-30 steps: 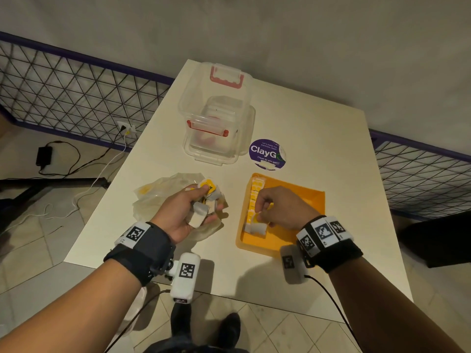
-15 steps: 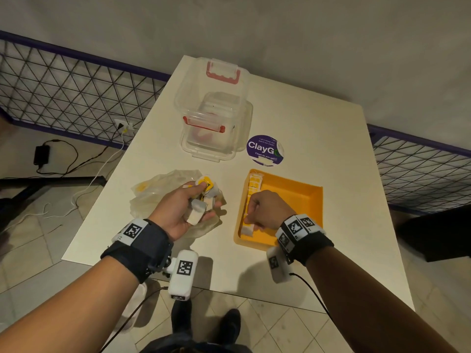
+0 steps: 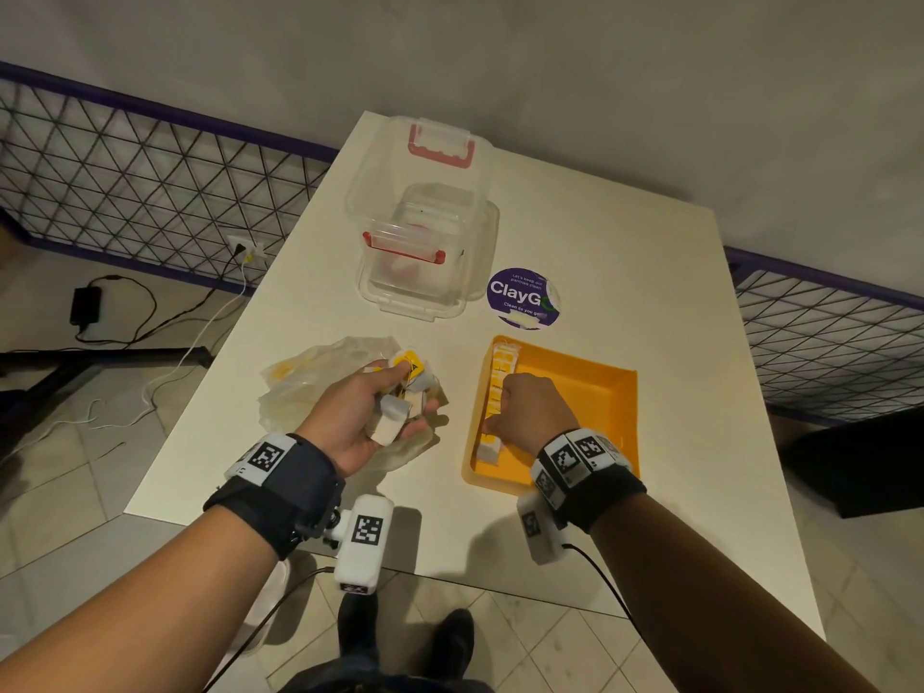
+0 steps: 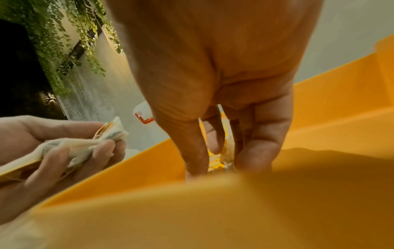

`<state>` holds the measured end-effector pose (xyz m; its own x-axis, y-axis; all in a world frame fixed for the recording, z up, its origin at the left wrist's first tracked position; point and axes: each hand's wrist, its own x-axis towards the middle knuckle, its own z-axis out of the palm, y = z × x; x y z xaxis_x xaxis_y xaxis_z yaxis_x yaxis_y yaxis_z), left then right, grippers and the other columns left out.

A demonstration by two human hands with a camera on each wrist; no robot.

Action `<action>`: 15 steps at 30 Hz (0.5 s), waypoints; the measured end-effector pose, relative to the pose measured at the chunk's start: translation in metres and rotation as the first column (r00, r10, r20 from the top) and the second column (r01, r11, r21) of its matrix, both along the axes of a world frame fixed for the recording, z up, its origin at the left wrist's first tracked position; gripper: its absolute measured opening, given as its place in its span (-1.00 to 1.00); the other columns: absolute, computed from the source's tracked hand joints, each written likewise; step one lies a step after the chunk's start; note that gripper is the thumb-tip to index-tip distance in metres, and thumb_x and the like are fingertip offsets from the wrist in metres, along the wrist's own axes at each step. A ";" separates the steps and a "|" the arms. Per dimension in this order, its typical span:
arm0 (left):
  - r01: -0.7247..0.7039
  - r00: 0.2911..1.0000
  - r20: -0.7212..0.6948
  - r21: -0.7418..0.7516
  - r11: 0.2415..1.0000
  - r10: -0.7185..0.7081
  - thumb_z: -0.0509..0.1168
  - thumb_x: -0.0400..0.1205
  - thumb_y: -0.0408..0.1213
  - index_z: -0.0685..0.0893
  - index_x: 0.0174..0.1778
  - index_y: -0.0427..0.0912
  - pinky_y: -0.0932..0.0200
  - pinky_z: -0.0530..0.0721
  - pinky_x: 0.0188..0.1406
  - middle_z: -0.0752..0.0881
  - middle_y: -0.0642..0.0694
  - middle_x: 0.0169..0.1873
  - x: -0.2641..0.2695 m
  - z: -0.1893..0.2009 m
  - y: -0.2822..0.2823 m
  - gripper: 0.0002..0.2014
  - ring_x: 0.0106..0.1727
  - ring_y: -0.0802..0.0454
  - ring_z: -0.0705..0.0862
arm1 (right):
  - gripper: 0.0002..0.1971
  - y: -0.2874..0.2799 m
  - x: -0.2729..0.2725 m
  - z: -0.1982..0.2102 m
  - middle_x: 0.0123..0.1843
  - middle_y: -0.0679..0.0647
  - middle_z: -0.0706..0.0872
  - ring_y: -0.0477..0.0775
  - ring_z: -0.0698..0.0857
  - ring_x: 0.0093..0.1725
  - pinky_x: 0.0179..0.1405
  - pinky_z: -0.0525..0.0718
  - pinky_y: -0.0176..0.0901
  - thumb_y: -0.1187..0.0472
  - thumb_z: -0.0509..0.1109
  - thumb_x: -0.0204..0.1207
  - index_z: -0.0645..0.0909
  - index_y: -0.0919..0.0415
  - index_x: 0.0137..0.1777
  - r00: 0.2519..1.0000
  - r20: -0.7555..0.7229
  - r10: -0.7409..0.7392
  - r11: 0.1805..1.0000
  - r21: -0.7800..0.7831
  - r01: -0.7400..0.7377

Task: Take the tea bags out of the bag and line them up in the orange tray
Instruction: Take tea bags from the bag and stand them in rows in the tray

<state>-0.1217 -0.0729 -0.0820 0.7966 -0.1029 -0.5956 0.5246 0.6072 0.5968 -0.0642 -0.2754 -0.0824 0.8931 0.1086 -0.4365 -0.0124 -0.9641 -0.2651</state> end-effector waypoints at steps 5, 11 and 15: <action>-0.001 1.000 0.008 -0.014 1.000 0.002 0.34 0.68 -0.21 0.56 0.31 -0.16 0.04 0.74 -0.19 0.73 -0.30 0.08 0.000 0.001 -0.001 -0.70 0.06 -0.23 0.73 | -0.72 0.003 0.002 -0.003 0.03 0.15 0.75 0.12 0.69 -0.06 -0.18 0.57 -0.13 0.13 0.61 0.41 0.64 0.23 0.01 0.999 0.012 -0.034 0.999 0.012 0.033; 0.021 1.000 0.014 -0.087 0.996 -0.020 0.30 0.63 -0.45 0.55 0.42 -0.33 0.10 0.74 -0.27 0.70 -0.35 0.03 -0.002 0.005 0.001 -0.60 -0.08 -0.15 0.75 | -0.77 -0.002 0.012 0.009 -0.02 0.18 0.78 0.18 0.76 0.02 0.04 0.76 0.03 0.12 0.54 0.46 0.68 0.26 -0.02 0.999 0.024 -0.027 1.000 -0.002 0.027; 0.058 0.996 0.077 -0.045 0.997 -0.055 0.24 0.65 -0.54 0.56 0.37 -0.36 0.09 0.68 -0.31 0.69 -0.40 0.04 -0.002 0.006 -0.001 -0.65 -0.08 -0.17 0.70 | -0.81 0.000 0.017 0.044 0.01 0.01 0.76 -0.01 0.70 -0.06 0.00 0.67 -0.21 0.11 0.50 0.53 0.73 0.12 0.11 0.972 0.219 -0.084 0.950 0.311 0.012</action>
